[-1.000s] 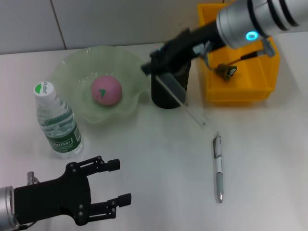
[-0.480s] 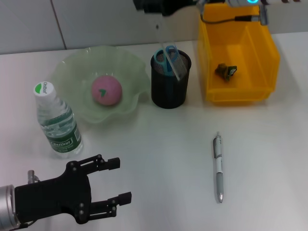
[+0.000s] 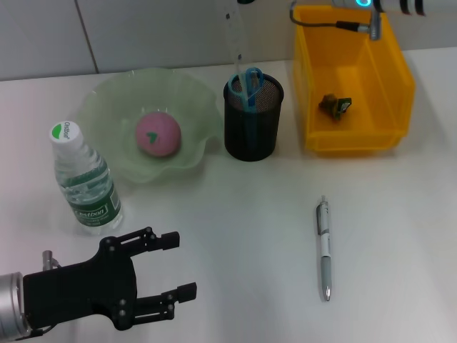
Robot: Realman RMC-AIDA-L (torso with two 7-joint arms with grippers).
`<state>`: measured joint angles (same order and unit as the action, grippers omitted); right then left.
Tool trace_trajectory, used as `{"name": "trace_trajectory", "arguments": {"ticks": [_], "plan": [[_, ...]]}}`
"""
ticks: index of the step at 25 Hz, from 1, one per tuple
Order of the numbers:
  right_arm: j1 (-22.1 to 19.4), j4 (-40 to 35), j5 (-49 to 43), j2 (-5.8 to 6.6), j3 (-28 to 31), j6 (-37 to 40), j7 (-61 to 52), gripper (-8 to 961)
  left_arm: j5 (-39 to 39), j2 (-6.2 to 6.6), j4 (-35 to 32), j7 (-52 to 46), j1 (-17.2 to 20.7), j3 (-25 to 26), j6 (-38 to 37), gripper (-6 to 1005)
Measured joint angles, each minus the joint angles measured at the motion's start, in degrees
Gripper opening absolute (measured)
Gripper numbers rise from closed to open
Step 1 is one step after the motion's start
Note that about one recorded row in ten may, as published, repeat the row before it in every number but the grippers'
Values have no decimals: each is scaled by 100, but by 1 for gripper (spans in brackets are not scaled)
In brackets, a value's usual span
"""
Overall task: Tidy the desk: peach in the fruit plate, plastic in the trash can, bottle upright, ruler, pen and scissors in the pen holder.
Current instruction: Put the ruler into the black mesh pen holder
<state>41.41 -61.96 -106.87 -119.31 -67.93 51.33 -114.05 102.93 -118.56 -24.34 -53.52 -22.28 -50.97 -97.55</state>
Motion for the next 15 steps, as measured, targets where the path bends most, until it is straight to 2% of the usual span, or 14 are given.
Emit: {"name": "trace_trajectory", "arguments": {"ticks": [6, 15], "plan": [[27, 496, 364, -1, -38, -279, 476, 416, -1, 0, -7, 0, -12, -3, 0, 787], [82, 877, 427, -2, -52, -466, 710, 423, -1, 0, -8, 0, -13, -12, -12, 788]]}}
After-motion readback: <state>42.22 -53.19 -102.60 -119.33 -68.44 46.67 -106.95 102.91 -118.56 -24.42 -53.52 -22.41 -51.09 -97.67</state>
